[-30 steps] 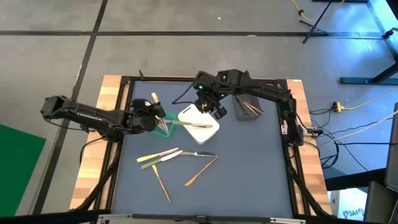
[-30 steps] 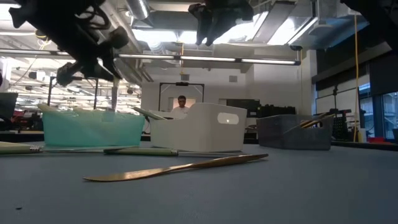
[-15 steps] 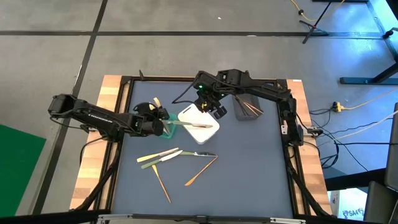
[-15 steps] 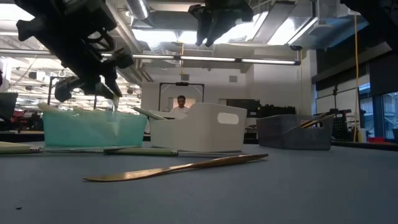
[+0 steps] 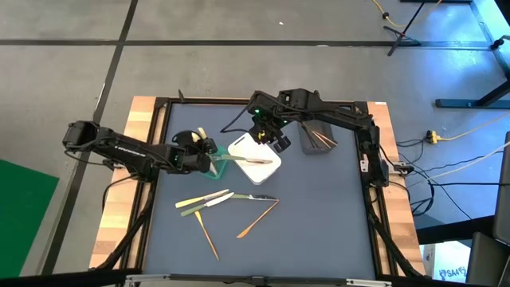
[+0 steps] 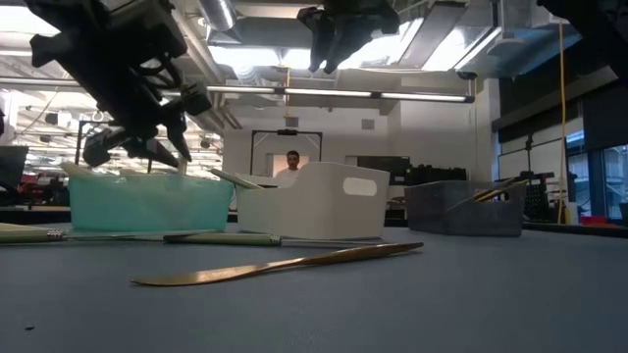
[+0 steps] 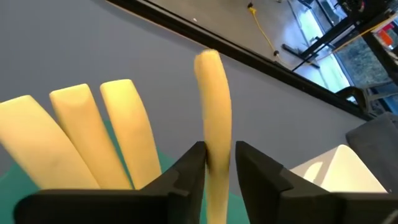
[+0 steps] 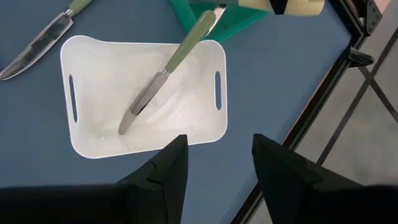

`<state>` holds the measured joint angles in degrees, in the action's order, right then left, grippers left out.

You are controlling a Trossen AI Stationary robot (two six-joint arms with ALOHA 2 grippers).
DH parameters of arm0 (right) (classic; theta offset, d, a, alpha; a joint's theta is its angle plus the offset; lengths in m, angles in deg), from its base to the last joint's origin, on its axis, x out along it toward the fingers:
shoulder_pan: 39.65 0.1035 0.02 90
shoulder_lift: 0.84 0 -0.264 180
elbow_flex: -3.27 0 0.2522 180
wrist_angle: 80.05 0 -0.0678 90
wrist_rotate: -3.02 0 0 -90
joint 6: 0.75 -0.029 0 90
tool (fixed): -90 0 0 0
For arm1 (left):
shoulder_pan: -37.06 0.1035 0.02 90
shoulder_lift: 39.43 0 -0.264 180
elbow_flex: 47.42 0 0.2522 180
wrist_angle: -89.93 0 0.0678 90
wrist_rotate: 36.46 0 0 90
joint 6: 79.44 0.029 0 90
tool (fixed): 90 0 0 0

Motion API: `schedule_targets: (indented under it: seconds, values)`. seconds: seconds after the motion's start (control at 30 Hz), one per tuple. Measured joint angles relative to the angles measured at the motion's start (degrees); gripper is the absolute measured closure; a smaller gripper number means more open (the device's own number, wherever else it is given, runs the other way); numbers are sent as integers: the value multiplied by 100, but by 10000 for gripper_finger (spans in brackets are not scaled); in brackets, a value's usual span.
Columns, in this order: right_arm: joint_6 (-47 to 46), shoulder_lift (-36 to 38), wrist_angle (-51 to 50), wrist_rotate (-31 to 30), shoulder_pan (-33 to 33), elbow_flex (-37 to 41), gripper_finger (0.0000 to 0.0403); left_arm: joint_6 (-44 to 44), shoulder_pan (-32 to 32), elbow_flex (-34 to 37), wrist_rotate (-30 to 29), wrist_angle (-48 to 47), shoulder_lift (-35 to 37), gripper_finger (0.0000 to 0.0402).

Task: Sort silverware by color (type)
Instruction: Put the top yellow table knife into the green bin, then put the left green table knife into the white bin

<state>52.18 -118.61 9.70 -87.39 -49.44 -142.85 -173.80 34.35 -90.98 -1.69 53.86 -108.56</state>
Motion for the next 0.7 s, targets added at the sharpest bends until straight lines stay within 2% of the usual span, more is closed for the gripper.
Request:
schedule_targets:
  seconds: [0.23, 0.43, 0.7]
  values:
    - [-1, -2, -9, -11, 0, 0, 236, 0, 121, 0, 198, 0, 0, 288]
    - [-59, -2, -203, -160, 0, 2, 236, 269, 126, 0, -66, 0, 26, 284]
    - [-683, -2, -643, -153, -37, 2, 236, 585, 126, -2, -469, 0, 330, 284]
